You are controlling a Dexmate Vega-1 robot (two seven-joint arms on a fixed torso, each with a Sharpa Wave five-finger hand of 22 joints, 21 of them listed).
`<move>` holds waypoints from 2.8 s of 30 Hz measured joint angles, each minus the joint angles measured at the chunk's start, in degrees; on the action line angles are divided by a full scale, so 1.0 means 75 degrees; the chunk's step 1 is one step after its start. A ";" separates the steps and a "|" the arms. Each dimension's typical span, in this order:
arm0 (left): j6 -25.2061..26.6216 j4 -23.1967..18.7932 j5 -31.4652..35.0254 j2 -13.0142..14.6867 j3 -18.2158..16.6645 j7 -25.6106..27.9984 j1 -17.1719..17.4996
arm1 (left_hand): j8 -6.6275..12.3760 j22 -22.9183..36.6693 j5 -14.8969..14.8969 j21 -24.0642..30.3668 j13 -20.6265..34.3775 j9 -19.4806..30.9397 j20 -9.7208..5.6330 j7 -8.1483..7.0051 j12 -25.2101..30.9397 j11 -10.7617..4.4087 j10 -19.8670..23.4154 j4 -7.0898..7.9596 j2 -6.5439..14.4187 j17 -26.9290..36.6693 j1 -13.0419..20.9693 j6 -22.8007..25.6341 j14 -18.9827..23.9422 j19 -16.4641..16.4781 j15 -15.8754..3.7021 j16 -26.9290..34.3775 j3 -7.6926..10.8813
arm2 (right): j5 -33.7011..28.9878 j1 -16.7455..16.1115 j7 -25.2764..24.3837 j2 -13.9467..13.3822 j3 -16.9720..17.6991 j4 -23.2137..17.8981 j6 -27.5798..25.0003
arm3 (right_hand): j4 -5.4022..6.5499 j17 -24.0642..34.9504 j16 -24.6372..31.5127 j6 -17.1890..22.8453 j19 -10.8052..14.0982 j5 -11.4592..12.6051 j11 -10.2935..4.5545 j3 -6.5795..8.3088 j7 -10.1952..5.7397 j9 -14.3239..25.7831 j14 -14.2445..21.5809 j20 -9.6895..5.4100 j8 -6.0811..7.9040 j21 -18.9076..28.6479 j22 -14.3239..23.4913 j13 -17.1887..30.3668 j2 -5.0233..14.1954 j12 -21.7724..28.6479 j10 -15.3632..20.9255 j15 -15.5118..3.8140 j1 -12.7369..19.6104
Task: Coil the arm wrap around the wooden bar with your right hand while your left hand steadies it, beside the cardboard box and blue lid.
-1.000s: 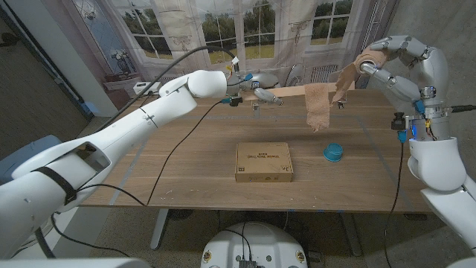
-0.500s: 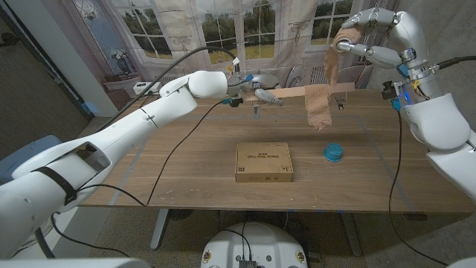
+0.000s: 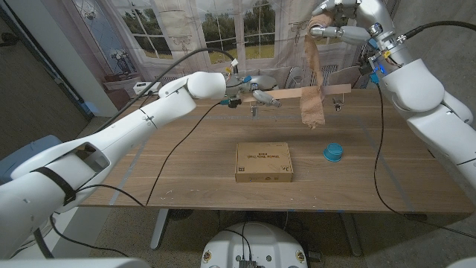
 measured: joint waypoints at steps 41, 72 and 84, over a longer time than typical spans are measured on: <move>-0.0460 0.0488 -0.0211 -0.0020 -0.0038 -0.0219 -0.0201 | 0.0051 -0.0016 -0.0001 0.0000 0.0000 -0.0043 0.0000 0.0000 0.0016 0.0000 0.0000 0.0003 -0.0002 -0.0025 -0.0001 0.0000 -0.0003 0.0000 -0.0003 0.0000 -0.0002 | 0.0678 0.2779 0.1081 0.1286 -0.1592 0.3220 -0.2192 | 0.0033 0.0165 -0.0148 0.0040 -0.0274 0.0000 -0.0027 -0.0033 -0.0234 0.0030 0.0013 0.0077 -0.0077 0.0008 -0.0033 0.0037 0.0002 -0.0080 0.0028 0.0012 -0.0002; -0.0933 0.0806 -0.0598 0.0068 -0.0214 -0.0361 -0.0172 | 0.0051 -0.0043 -0.0001 0.0000 0.0000 -0.0072 0.0000 0.0000 0.0005 -0.0013 -0.0014 0.0012 -0.0004 -0.0070 -0.0003 0.0000 -0.0002 0.0000 -0.0002 -0.0053 -0.0012 | 0.1244 0.2853 0.1247 0.1494 -0.1579 0.4572 -0.3295 | 0.0033 0.0268 -0.0247 0.0069 -0.0450 0.0000 -0.0066 -0.0033 -0.0202 0.0073 0.0015 0.0067 -0.0091 -0.0033 -0.0029 0.0102 0.0111 -0.0228 0.0067 0.0013 -0.0111; -0.1130 0.0928 -0.0817 0.0072 -0.0286 -0.0437 -0.0154 | 0.0052 -0.0016 -0.0001 0.0000 0.0000 -0.0079 0.0000 0.0001 0.0004 -0.0013 -0.0013 0.0012 -0.0005 -0.0071 -0.0004 -0.0001 -0.0001 0.0000 -0.0002 -0.0052 -0.0013 | 0.1361 0.2660 0.1223 0.1685 -0.1572 0.5234 -0.3337 | 0.0033 0.0283 -0.0273 0.0068 -0.0450 0.0000 -0.0067 -0.0033 -0.0202 0.0072 0.0070 0.0068 -0.0091 0.0000 -0.0004 0.0255 0.0111 -0.0264 0.0067 0.0068 -0.0111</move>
